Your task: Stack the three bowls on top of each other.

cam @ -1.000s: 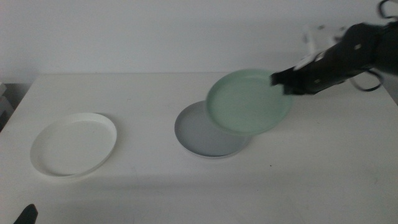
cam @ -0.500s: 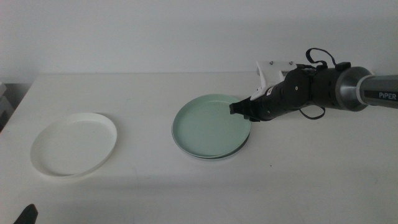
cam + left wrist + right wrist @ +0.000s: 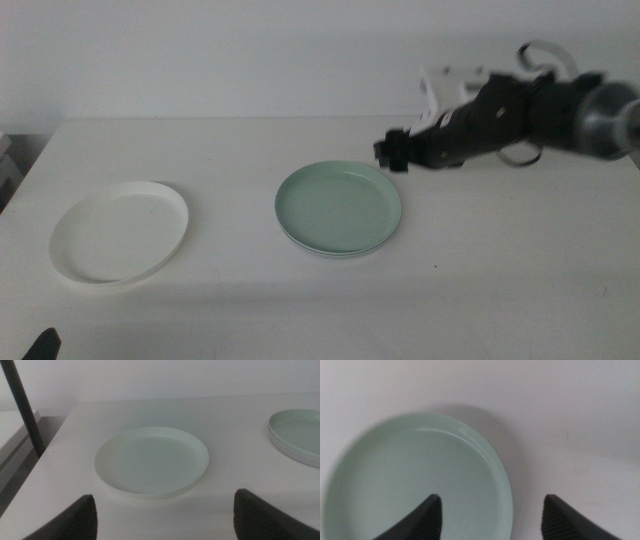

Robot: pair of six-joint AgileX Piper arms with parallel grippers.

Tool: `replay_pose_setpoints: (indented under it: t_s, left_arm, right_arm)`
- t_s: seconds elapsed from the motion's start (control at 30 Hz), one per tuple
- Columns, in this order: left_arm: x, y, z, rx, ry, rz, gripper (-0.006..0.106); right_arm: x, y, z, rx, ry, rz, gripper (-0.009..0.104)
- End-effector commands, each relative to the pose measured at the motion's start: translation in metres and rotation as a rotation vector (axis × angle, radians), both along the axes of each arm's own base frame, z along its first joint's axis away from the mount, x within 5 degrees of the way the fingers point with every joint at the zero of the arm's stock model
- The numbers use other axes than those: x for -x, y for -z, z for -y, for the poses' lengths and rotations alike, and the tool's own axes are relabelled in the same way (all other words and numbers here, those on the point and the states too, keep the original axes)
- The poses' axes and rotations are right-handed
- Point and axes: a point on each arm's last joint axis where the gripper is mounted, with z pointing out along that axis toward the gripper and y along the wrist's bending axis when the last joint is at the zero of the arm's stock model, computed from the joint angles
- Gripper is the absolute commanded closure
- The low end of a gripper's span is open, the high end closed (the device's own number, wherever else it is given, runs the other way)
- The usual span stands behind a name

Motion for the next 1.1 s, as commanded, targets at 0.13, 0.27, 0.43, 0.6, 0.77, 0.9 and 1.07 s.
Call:
replay_pose_setpoints:
  t_s: [0.13, 0.27, 0.43, 0.6, 0.77, 0.9, 1.07]
  left_arm:
    - [0.000, -0.009, 0.001, 0.023, 0.007, 0.096, -0.002]
    - [0.000, -0.009, 0.001, 0.023, 0.007, 0.096, -0.002]
    - [0.000, -0.009, 0.001, 0.023, 0.007, 0.096, -0.002]
    - [0.000, -0.009, 0.001, 0.023, 0.007, 0.096, -0.002]
    - [0.000, -0.009, 0.001, 0.023, 0.007, 0.096, -0.002]
    - [0.000, -0.009, 0.001, 0.023, 0.007, 0.096, -0.002]
    - [0.000, -0.009, 0.001, 0.023, 0.007, 0.096, -0.002]
  right_arm:
    - [0.067, -0.117, 0.024, -0.039, -0.083, 0.229, 0.039]
    - [0.124, -0.137, 0.048, -0.060, -0.085, 0.289, 0.039]
    - [0.206, -0.160, 0.082, -0.073, -0.114, 0.455, 0.039]
    - [0.266, -0.158, 0.104, -0.087, -0.149, 0.586, 0.039]
    - [0.289, -0.157, 0.114, -0.113, -0.144, 0.642, 0.039]
    - [0.290, -0.160, 0.115, -0.124, -0.132, 0.671, 0.039]
    - [0.290, -0.160, 0.115, -0.126, -0.133, 0.667, 0.040]
